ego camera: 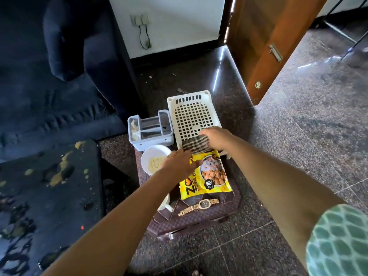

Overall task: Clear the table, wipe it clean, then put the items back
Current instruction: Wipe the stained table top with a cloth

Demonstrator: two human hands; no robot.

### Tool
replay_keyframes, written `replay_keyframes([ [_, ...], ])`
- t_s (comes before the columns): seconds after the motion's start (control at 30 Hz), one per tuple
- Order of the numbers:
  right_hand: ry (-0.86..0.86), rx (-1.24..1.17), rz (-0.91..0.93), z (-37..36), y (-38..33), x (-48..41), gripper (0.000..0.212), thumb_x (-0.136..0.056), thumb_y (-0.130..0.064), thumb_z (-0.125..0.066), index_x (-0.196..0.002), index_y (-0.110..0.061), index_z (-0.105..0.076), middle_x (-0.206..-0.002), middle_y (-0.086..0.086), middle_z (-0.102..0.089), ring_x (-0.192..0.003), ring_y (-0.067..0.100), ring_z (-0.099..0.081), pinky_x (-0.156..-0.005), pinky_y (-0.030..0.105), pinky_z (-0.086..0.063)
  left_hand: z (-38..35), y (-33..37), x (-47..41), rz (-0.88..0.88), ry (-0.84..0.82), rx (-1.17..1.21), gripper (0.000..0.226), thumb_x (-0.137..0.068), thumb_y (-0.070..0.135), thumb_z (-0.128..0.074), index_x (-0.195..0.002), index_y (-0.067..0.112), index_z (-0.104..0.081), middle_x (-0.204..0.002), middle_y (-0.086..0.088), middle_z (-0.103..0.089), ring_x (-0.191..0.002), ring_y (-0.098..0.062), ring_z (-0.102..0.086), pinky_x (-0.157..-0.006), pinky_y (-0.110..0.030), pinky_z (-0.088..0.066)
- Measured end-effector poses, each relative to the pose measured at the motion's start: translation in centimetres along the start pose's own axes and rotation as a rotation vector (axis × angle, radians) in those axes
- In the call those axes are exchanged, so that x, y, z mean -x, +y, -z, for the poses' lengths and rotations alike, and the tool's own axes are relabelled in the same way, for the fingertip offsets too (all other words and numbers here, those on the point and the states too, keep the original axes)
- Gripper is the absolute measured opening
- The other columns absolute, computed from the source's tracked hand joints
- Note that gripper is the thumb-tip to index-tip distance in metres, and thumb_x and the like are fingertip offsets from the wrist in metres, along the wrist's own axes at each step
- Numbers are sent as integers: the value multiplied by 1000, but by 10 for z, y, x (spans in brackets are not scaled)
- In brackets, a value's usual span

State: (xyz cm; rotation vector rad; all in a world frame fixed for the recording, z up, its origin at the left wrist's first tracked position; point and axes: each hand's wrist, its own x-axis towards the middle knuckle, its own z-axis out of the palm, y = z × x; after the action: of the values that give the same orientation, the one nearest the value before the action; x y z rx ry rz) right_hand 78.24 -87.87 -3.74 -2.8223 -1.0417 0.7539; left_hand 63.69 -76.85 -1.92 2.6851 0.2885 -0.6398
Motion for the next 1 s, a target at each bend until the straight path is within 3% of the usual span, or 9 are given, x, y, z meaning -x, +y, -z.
replay_keyframes([
  [0.07, -70, 126, 22, 5, -1, -9, 50, -87, -19, -64, -134, -19, -45, -132, 10, -53, -116, 29, -52, -94, 38, -45, 0, 0, -4, 10, -10, -11, 60, -94, 59, -34, -132, 14, -45, -136, -13, -47, -127, -31, -42, -103, -44, -36],
  [0.2, -167, 275, 73, 9, -6, -27, 73, -78, -41, -73, -138, -18, -38, -136, 10, -49, -120, 29, -49, -94, 36, -41, 0, -3, -12, 28, 17, -31, 57, -94, 59, -34, -122, 12, -51, -126, -12, -55, -119, -30, -49, -96, -42, -40],
  [0.4, -126, 329, 92, 2, -13, -36, 58, -75, -37, -76, -126, -19, -53, -126, 6, -57, -116, 26, -50, -94, 38, -38, -1, -5, -14, 68, 87, -32, 55, -94, 60, -33, -109, 11, -54, -109, -11, -62, -104, -28, -57, -83, -38, -43],
  [0.6, -195, 77, -21, 11, -13, -36, 53, -75, -32, -78, -120, -12, -58, -118, 10, -61, -105, 27, -56, -80, 30, -45, 2, -4, -15, 71, 56, -62, 55, -95, 58, -34, -114, 10, -52, -112, -12, -62, -109, -30, -56, -83, -38, -43],
  [0.73, -41, -157, -61, 19, -7, -25, 34, -77, -29, -74, -101, -12, -57, -100, 6, -63, -89, 23, -58, -66, 30, -41, 8, -1, -4, 84, 98, 6, 47, -96, 52, -38, -114, 11, -54, -114, -12, -62, -108, -29, -56, -79, -36, -42],
  [0.87, 178, -469, -111, 22, -15, 8, 37, -79, -35, -74, -102, -15, -53, -95, 3, -66, -84, 21, -62, -69, 33, -48, 14, -3, 23, 108, 389, 332, 36, -95, 38, -48, -121, 15, -59, -115, -7, -66, -105, -24, -62, -82, -32, -49],
  [0.93, 300, -592, -107, 20, -29, 34, 34, -78, -38, -74, -95, -17, -53, -87, -1, -67, -77, 18, -62, -67, 32, -48, 19, -8, 41, 107, 521, 623, 31, -95, 30, -53, -120, 15, -62, -107, 0, -70, -99, -10, -64, -84, -24, -50],
  [1.0, 441, -671, -95, 19, -50, 58, 32, -78, -38, -74, -97, -20, -55, -85, -5, -68, -77, 17, -64, -66, 30, -49, 22, -13, 60, 90, 579, 844, 23, -94, 22, -55, -114, 15, -65, -90, 16, -67, -83, 12, -59, -71, -5, -43],
])
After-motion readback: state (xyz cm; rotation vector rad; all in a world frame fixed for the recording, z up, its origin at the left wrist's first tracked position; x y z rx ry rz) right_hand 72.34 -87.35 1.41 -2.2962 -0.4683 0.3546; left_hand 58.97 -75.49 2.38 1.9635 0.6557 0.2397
